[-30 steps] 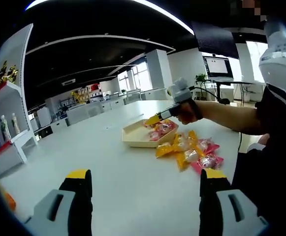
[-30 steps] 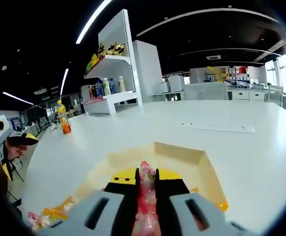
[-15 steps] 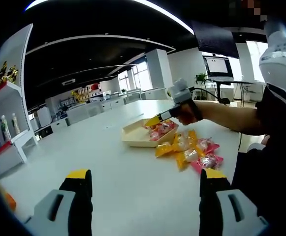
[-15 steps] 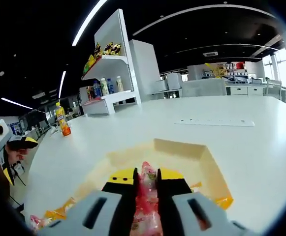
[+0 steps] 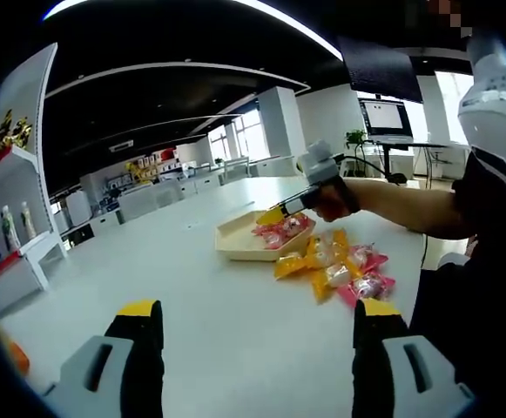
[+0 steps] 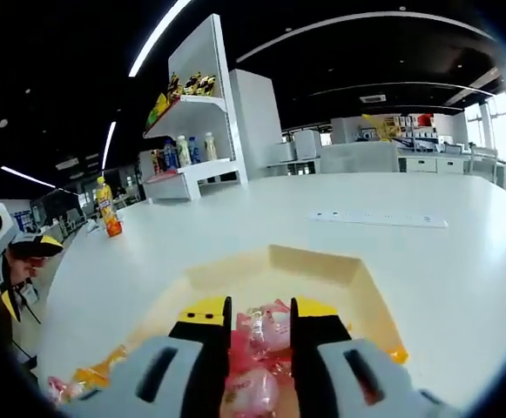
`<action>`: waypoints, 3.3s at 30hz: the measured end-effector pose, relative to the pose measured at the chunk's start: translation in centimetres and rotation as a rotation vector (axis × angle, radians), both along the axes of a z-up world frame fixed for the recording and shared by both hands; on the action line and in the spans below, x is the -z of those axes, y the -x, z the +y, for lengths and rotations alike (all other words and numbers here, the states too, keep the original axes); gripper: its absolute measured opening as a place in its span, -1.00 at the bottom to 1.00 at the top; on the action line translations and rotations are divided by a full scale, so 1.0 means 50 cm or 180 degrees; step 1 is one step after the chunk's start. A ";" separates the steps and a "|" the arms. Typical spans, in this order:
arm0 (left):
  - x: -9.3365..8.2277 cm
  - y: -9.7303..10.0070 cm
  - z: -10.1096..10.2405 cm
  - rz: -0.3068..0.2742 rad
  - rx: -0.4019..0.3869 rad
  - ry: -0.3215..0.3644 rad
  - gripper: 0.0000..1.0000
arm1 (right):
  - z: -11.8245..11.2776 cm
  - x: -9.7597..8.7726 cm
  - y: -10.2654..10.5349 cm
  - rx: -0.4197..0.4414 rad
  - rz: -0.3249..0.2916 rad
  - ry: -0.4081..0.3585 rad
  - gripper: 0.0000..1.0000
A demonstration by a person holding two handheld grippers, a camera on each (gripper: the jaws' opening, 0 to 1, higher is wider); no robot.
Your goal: Pick up the marshmallows scattered on the table and place them into the bowl on the table
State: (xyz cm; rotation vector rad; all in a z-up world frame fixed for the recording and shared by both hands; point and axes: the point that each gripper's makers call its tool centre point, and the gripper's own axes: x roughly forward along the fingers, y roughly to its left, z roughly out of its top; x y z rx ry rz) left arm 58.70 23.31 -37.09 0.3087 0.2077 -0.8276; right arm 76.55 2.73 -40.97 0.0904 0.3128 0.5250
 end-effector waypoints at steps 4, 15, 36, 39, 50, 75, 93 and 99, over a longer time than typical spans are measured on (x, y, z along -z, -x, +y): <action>-0.002 0.002 0.000 -0.0004 0.0003 -0.0001 0.79 | 0.002 -0.007 0.003 -0.0002 -0.0029 0.0002 -0.35; -0.009 0.007 0.000 -0.0032 -0.0001 -0.0008 0.79 | 0.005 -0.016 0.018 -0.0013 -0.0125 0.0134 0.21; -0.030 0.022 -0.005 -0.0125 0.0047 -0.0022 0.79 | -0.027 -0.053 0.085 0.0114 -0.0222 0.0193 0.84; -0.032 0.025 -0.006 -0.0142 0.0048 -0.0022 0.79 | -0.038 -0.067 0.108 0.0146 -0.0269 0.0178 0.85; -0.021 0.038 -0.014 -0.0113 0.0090 -0.0008 0.79 | -0.091 -0.082 0.212 0.0245 -0.0248 0.0058 0.94; -0.003 0.071 -0.070 -0.0039 0.0286 0.0021 0.79 | -0.226 -0.114 0.444 0.0377 -0.0214 -0.0130 0.94; -0.012 0.074 -0.082 -0.0084 0.0306 0.0003 0.79 | -0.195 -0.138 0.483 0.0228 -0.0327 0.0128 0.93; -0.011 0.074 -0.082 -0.0086 0.0305 0.0004 0.79 | -0.196 -0.135 0.488 0.0229 -0.0319 0.0172 0.92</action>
